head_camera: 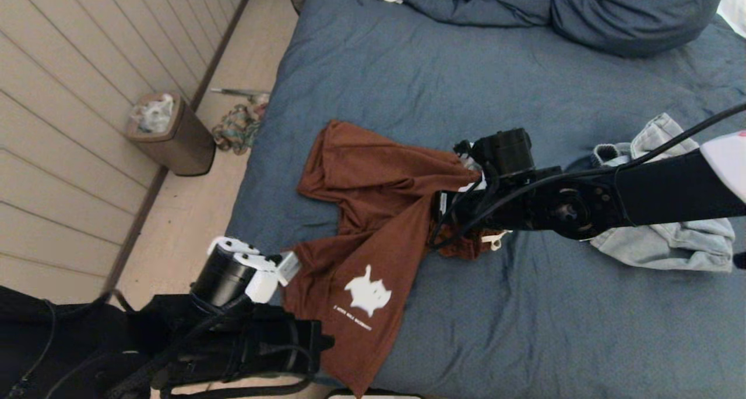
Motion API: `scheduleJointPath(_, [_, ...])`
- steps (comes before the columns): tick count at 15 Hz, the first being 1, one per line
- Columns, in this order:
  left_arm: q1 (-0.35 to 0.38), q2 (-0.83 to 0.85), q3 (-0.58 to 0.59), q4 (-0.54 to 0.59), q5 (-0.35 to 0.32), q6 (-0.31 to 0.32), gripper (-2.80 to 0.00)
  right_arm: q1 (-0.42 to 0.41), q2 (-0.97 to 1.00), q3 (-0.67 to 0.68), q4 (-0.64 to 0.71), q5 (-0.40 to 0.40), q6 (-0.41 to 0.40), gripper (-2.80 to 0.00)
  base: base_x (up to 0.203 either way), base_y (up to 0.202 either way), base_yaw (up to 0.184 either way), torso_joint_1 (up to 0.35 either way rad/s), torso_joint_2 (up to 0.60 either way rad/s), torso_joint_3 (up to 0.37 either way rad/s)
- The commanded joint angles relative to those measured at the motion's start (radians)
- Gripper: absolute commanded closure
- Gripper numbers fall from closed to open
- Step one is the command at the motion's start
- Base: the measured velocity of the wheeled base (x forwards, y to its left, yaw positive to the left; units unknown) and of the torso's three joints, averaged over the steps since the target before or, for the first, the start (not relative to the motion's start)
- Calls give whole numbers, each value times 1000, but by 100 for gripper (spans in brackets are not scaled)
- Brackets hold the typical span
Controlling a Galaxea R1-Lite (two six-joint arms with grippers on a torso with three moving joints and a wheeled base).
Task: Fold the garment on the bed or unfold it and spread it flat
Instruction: Fold the brown shorts
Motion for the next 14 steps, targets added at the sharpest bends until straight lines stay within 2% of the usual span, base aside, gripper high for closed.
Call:
scheduleJointPath(1, [-64, 48, -25, -3, 1, -58, -280, -10, 22, -12, 5, -1, 1, 0, 0, 0, 0, 0, 0, 0])
scheduleJointPath(2, [-77, 38, -39, 1, 2, -98, -280, -10, 23, -21, 14, -1, 0, 0, 0, 0, 0, 0, 0, 0])
scheduleJointPath(5, [-96, 47, -75, 10, 8, -162, -280, -15, 34, -72, 42, -1, 0, 0, 0, 0, 0, 0, 0, 0])
scheduleJointPath(9, [-95, 201, -121, 37, 26, -190, -280, -25, 40, -97, 71, 1, 3, 0, 0, 0, 0, 0, 0, 0])
scheduleJointPath(10, [-95, 244, -145, 61, 55, -192, -280, -27, 38, -97, 71, 1, 3, 0, 0, 0, 0, 0, 0, 0])
scheduleJointPath(12, [-94, 313, -199, 104, 164, -202, -280, -28, 40, -98, 70, 1, 2, 0, 0, 0, 0, 0, 0, 0])
scheduleJointPath(14, [-87, 347, -223, 112, 194, -216, -280, -39, 41, -99, 71, 4, 1, 0, 0, 0, 0, 0, 0, 0])
